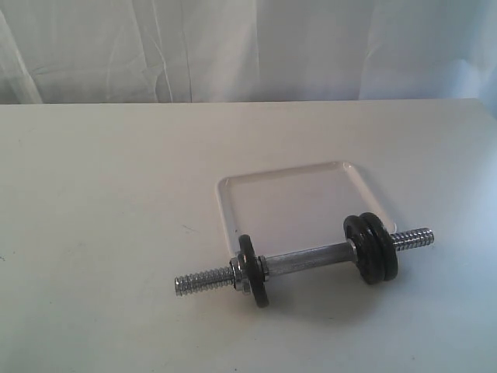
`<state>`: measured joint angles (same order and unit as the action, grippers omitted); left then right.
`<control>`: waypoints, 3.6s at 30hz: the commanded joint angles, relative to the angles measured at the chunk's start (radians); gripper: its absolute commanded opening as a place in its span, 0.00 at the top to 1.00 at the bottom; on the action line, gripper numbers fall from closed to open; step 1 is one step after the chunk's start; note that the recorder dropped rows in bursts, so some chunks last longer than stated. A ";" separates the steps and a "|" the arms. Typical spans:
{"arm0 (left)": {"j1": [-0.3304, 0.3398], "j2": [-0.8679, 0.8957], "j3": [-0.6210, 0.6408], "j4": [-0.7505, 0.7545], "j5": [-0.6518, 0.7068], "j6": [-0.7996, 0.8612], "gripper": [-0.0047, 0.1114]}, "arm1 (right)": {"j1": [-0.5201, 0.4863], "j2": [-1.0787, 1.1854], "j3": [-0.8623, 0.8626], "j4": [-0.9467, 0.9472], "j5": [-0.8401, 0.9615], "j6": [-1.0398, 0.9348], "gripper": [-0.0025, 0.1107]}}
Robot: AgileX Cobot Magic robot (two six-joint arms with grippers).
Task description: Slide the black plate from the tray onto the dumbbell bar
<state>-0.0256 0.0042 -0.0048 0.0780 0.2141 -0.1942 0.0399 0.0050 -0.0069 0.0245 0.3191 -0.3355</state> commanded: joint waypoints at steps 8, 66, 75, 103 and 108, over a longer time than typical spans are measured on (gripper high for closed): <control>0.002 -0.004 0.005 0.006 -0.003 0.153 0.96 | 0.000 -0.005 0.007 0.002 -0.010 0.431 0.98; 0.002 -0.004 0.005 -0.008 -0.011 0.146 0.96 | 0.000 -0.005 0.007 -0.012 0.000 0.286 0.98; 0.002 -0.004 0.005 -0.008 -0.011 0.146 0.96 | 0.000 -0.005 0.007 -0.066 0.000 0.286 0.98; 0.042 -0.004 0.005 -0.008 -0.011 0.146 0.96 | 0.000 -0.005 0.007 -0.066 0.000 0.286 0.98; 0.039 -0.004 0.005 -0.008 -0.011 0.146 0.96 | 0.000 -0.005 0.007 -0.066 0.000 0.286 0.98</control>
<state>0.0125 0.0042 -0.0048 0.0734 0.2065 -0.0439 0.0399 0.0050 -0.0069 -0.0307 0.3268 -0.0412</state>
